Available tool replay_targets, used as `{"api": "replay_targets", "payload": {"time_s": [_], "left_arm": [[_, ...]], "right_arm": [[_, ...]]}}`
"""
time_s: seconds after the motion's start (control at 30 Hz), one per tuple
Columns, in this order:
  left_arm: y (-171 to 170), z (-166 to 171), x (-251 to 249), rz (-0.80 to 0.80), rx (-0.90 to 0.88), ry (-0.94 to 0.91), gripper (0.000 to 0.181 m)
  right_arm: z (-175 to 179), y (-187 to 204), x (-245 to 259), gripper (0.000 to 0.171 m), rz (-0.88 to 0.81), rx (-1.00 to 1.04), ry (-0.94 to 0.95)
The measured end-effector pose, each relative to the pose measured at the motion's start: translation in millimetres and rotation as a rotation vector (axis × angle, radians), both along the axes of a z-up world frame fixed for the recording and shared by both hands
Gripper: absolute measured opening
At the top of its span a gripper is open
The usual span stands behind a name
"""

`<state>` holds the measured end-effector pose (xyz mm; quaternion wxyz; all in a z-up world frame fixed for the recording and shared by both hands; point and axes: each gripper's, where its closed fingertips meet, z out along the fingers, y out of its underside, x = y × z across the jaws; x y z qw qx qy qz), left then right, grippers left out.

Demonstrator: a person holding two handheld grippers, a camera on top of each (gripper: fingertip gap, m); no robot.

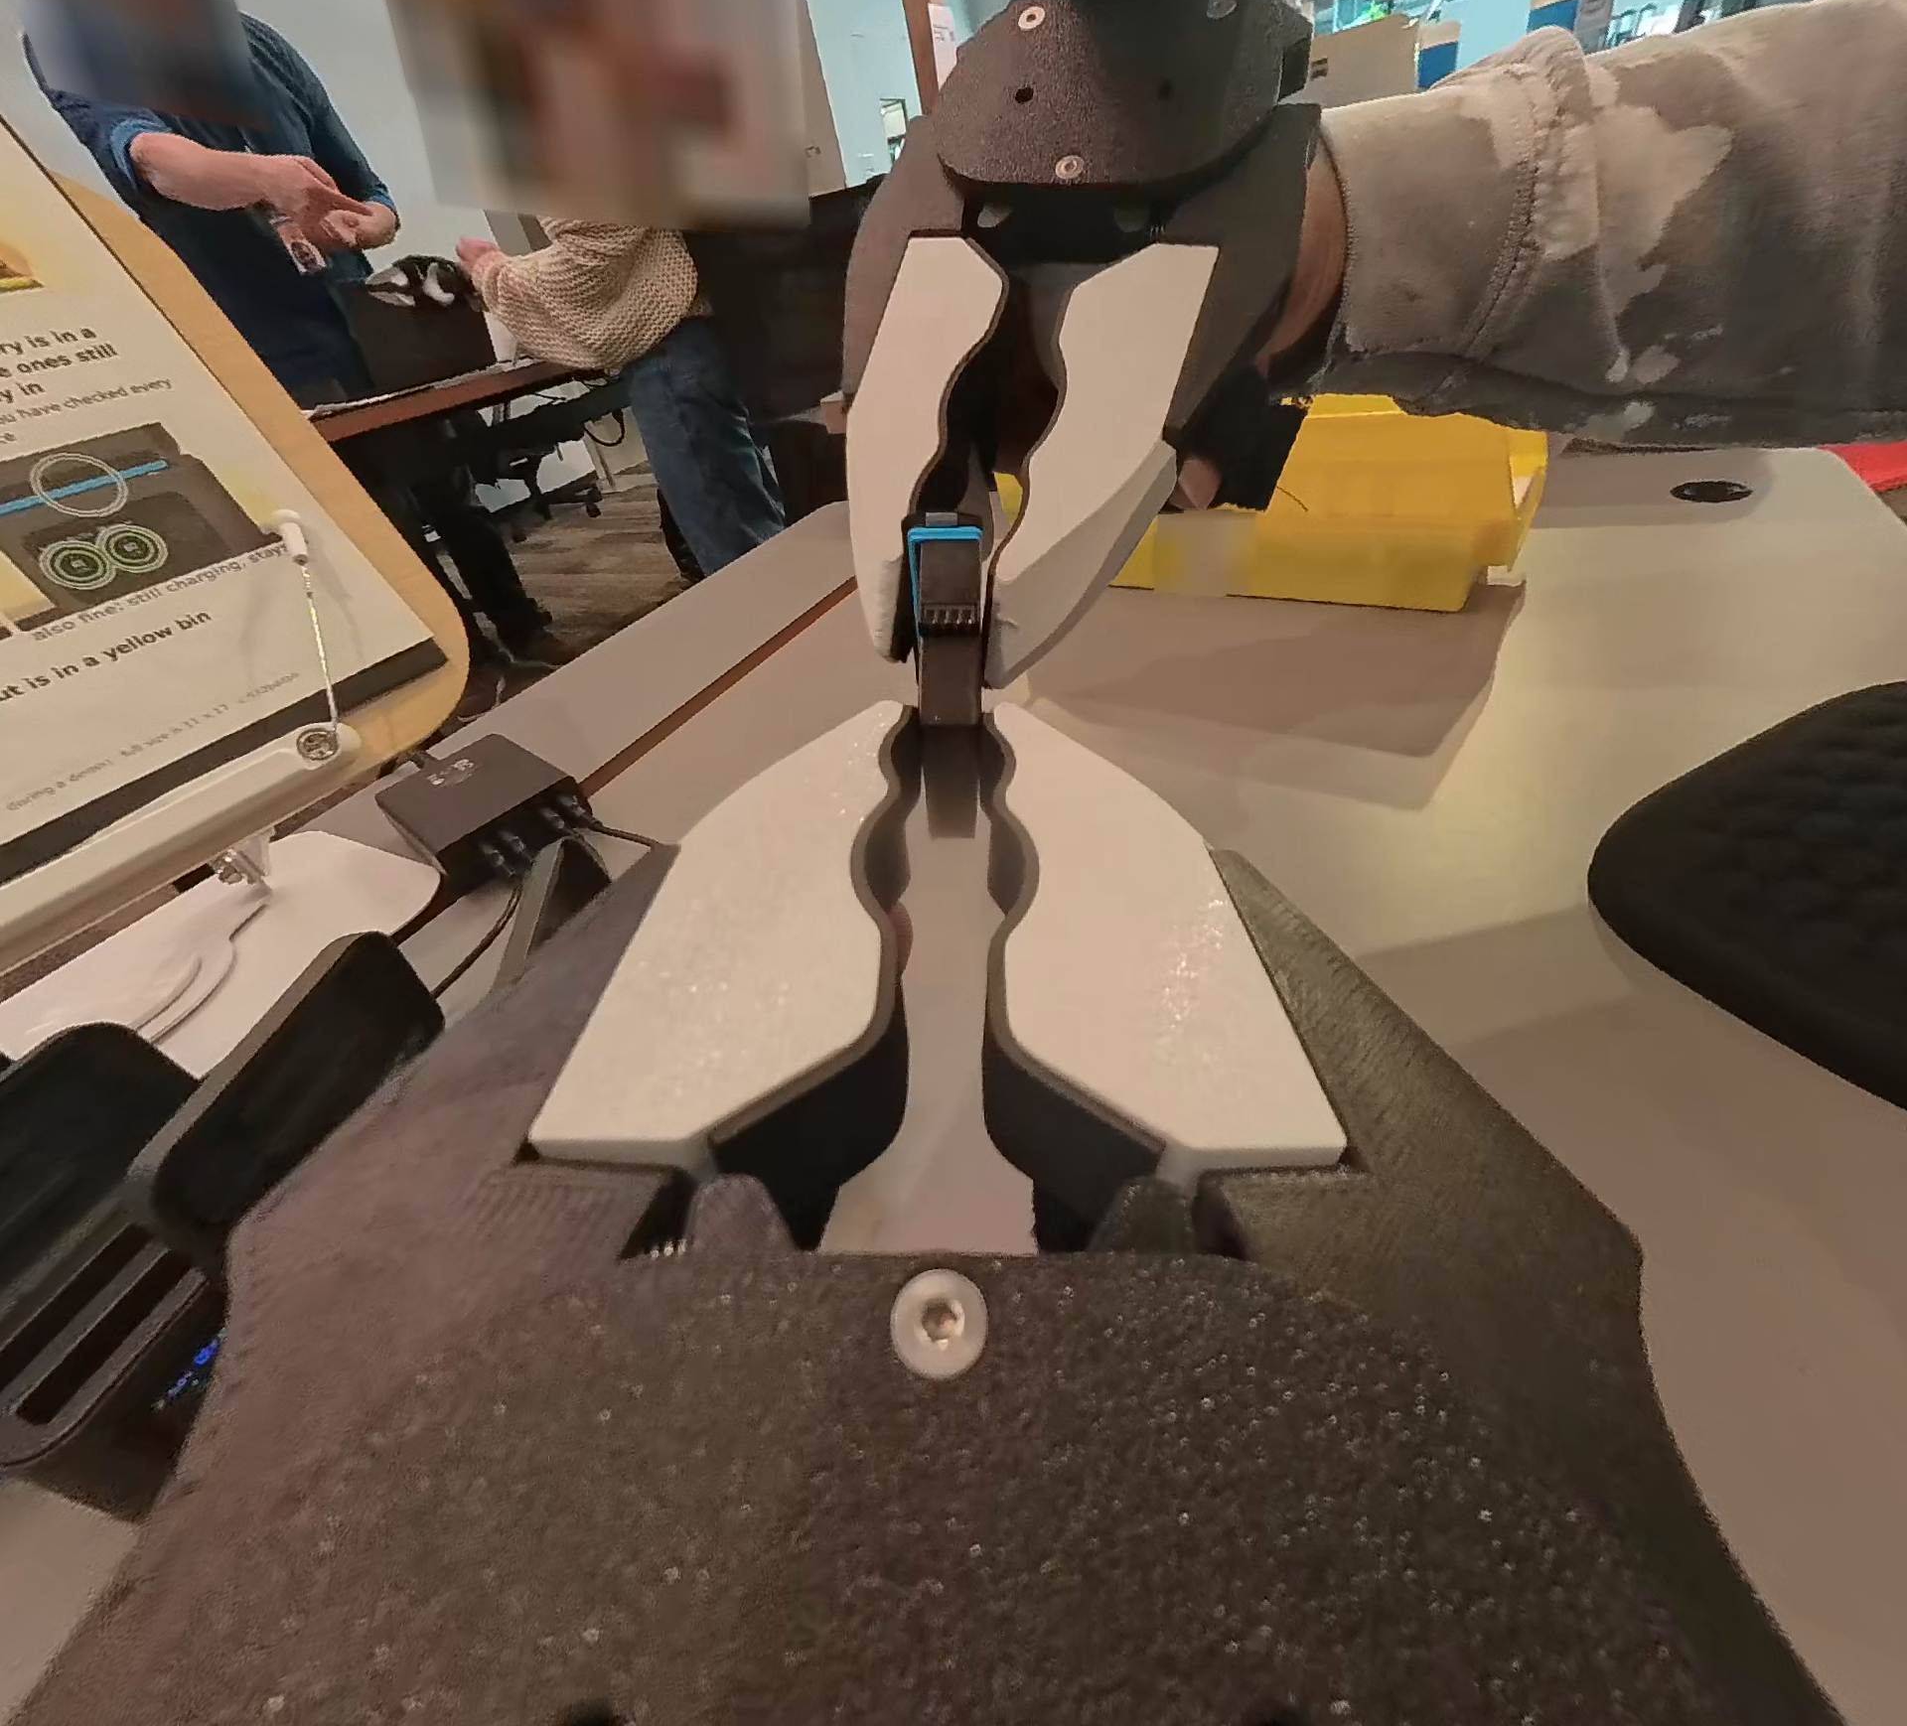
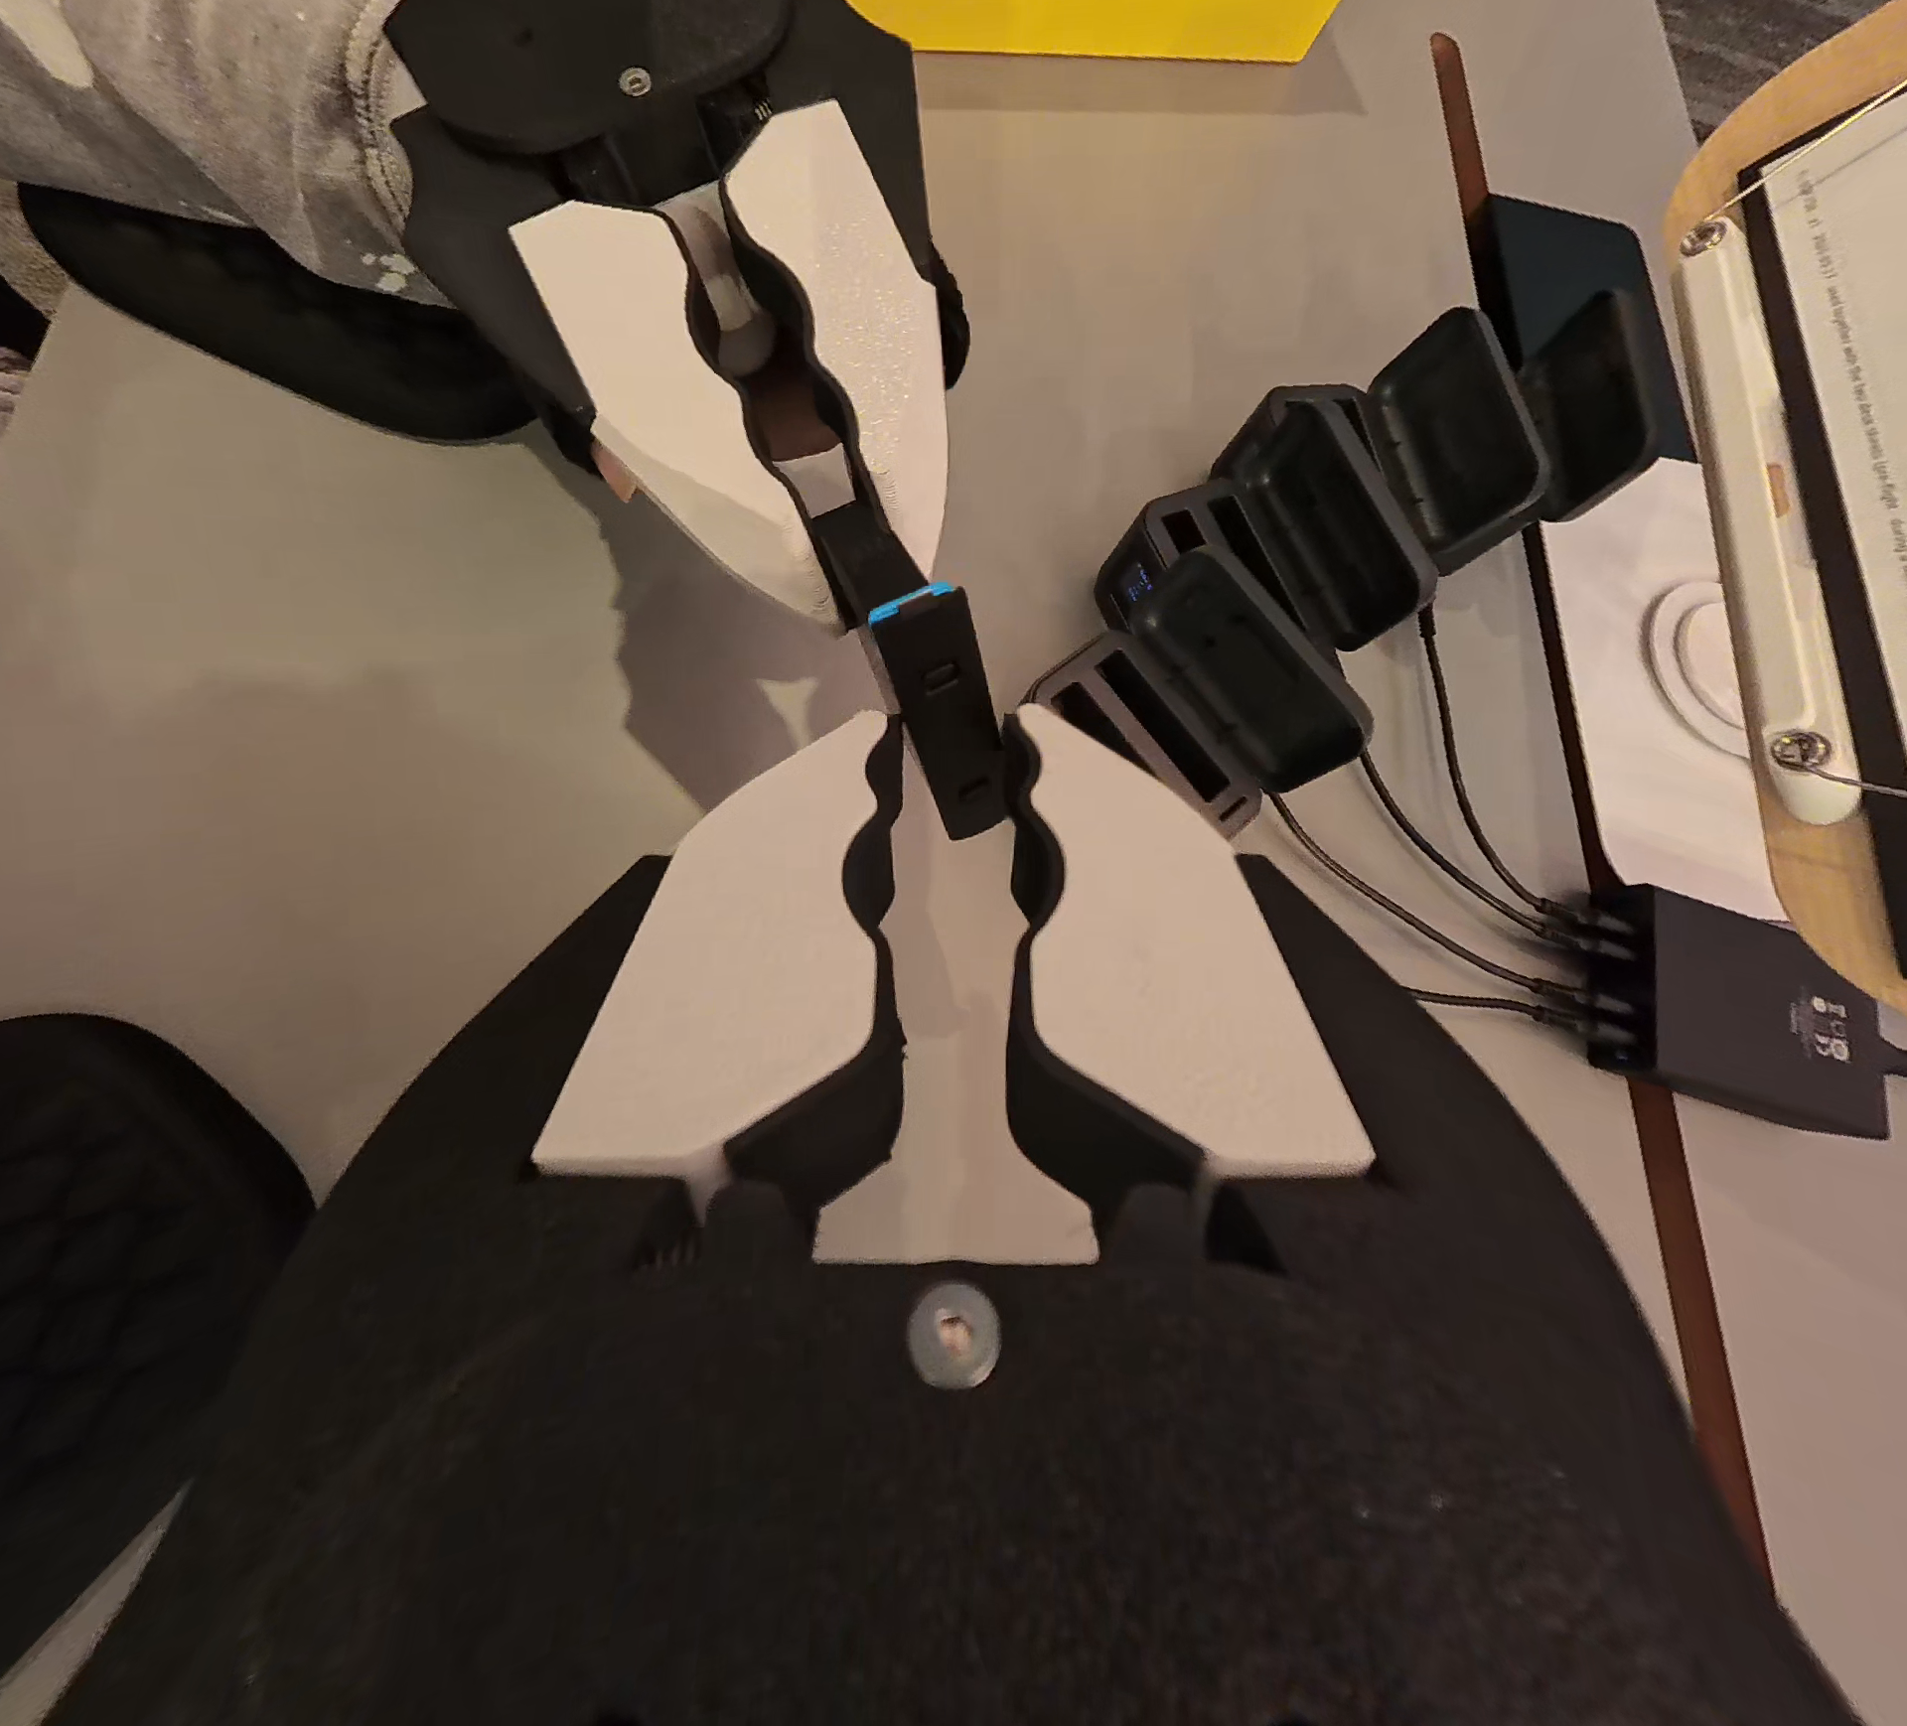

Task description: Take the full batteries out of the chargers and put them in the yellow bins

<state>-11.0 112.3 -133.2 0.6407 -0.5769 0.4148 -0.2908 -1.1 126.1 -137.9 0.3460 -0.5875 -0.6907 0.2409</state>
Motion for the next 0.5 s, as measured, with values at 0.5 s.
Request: {"api": "replay_targets", "payload": {"time_s": [0.5], "left_arm": [[24.1,-27.9,-7.6,0.115,-0.081,0.072,0.029]], "right_arm": [[60.5,51.5,191.3,0.014,-0.342,0.154,-0.509]]}}
